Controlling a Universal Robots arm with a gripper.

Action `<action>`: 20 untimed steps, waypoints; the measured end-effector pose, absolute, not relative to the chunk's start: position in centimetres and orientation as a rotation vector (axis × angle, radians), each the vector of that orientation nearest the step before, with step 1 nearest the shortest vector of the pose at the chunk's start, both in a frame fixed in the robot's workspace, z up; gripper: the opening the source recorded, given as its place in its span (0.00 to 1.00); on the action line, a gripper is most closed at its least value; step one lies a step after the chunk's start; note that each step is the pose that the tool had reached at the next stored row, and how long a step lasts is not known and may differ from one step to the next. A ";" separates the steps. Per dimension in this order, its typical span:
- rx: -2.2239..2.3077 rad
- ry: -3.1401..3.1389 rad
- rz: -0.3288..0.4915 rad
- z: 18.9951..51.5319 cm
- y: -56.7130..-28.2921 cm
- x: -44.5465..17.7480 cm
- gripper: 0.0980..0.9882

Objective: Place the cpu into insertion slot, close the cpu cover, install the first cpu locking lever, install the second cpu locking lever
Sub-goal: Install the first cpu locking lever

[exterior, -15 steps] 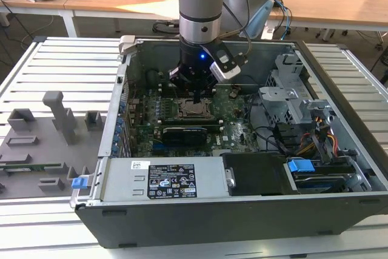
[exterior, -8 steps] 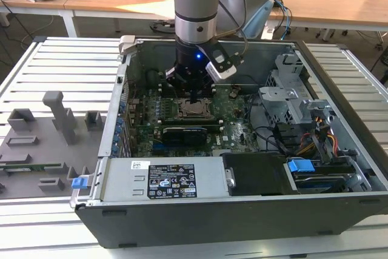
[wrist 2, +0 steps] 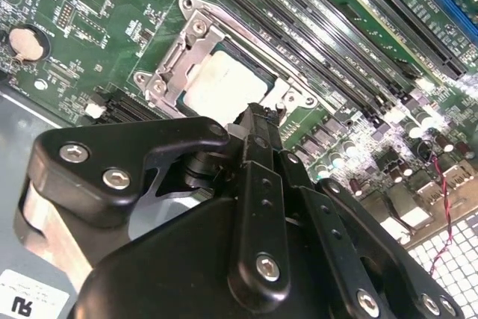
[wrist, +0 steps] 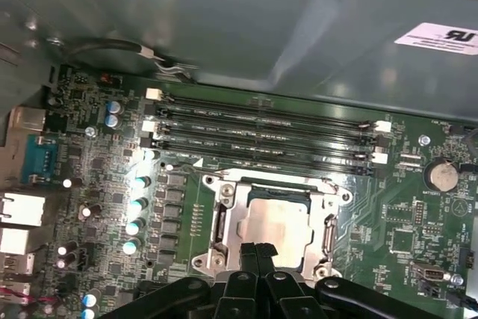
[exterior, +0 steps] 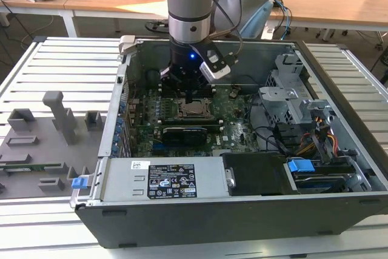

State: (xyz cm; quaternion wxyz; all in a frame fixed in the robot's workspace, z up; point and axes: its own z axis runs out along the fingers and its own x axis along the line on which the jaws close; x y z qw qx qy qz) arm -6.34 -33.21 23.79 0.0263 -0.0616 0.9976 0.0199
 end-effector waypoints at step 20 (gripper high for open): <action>-0.190 3.079 0.061 23.8 -33.2 -9.8 0.01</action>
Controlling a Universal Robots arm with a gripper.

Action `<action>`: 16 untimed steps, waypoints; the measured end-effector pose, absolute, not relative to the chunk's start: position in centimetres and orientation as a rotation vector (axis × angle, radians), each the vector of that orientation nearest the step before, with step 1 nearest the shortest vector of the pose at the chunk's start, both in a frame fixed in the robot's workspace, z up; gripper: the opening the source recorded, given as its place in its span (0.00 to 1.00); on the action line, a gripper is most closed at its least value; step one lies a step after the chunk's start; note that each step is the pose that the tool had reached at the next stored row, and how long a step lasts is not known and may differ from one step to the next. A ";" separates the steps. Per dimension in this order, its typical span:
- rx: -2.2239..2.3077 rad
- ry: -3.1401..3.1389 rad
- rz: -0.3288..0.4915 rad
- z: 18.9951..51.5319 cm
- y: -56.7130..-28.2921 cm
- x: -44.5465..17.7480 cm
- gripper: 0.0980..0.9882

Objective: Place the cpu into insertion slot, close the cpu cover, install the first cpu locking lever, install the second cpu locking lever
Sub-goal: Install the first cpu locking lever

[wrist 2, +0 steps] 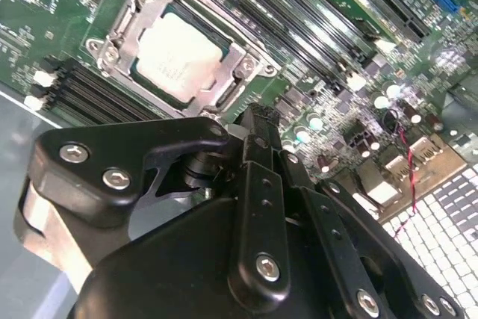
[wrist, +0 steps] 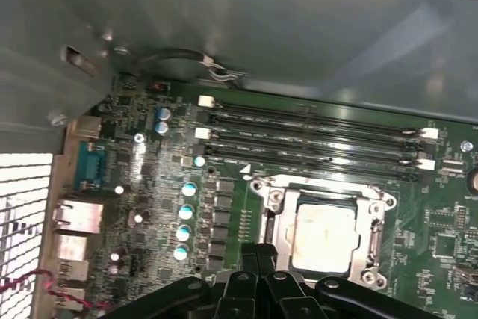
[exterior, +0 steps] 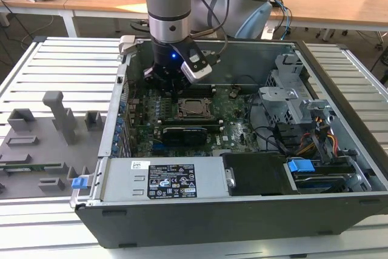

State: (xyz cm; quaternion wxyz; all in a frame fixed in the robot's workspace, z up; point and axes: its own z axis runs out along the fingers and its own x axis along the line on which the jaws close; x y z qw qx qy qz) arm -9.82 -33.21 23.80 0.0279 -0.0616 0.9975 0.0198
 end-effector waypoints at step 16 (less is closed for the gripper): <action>-0.189 3.077 0.076 25.1 -33.2 -10.7 0.01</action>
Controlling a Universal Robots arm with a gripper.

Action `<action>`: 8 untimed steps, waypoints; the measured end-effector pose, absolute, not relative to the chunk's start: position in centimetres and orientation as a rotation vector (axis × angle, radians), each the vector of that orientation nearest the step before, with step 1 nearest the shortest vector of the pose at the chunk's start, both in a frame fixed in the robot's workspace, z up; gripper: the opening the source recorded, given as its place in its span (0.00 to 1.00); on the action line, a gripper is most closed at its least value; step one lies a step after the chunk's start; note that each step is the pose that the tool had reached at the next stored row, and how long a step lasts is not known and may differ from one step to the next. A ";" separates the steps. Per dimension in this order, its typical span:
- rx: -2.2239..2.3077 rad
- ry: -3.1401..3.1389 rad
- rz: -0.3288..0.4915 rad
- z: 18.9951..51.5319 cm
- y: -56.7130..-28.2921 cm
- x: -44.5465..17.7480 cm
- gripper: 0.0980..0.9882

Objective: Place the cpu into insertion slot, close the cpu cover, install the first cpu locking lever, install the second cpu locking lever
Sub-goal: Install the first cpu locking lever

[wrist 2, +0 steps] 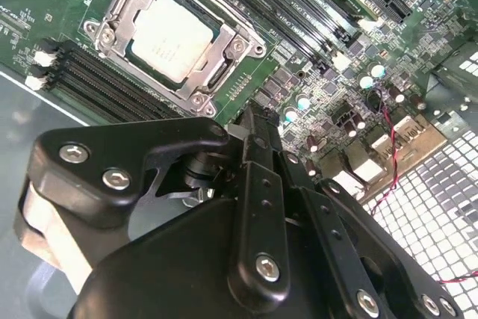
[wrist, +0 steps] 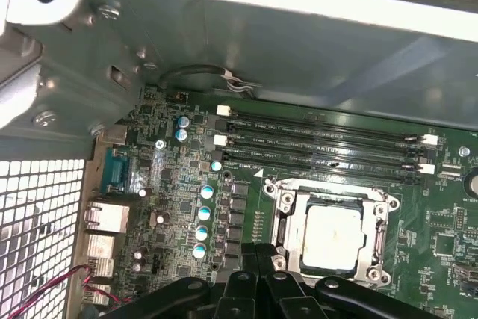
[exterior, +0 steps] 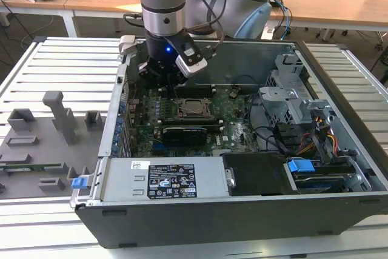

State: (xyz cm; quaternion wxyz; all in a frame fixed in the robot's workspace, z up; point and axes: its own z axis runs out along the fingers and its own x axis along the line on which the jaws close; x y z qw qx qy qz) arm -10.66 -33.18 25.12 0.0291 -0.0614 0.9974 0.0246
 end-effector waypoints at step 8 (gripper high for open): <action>-0.185 3.065 0.215 25.0 -33.2 -11.1 0.01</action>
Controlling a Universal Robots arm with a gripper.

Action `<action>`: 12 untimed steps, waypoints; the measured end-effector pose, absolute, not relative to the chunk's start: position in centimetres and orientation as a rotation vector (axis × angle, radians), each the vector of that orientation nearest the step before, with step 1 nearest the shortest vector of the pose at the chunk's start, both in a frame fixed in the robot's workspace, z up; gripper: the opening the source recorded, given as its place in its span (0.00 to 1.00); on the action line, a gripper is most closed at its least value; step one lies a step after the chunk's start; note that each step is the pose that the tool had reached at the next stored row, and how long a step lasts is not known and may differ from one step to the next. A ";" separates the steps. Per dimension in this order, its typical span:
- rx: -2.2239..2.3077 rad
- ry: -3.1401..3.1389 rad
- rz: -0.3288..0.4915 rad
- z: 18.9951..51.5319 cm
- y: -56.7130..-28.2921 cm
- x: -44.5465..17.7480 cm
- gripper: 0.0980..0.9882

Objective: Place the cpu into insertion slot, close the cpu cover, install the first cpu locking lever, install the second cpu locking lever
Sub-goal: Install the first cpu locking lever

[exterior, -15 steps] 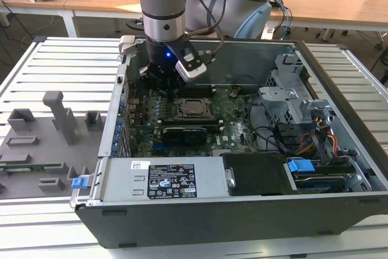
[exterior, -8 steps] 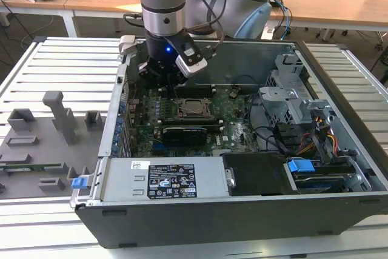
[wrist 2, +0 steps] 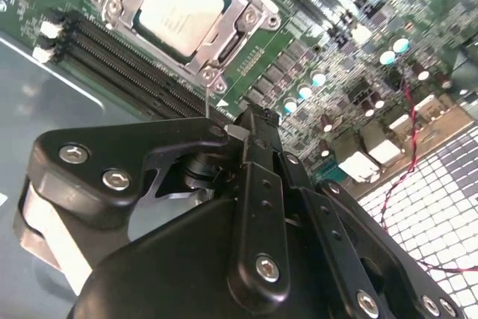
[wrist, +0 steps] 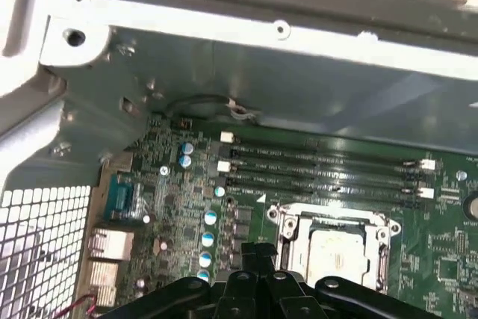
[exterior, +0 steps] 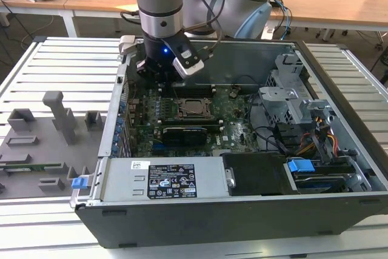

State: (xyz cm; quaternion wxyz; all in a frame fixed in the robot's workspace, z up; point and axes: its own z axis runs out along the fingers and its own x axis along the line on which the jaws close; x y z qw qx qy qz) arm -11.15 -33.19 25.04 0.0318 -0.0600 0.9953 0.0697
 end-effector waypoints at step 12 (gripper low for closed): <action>-0.176 3.031 0.450 25.0 -33.2 -11.6 0.01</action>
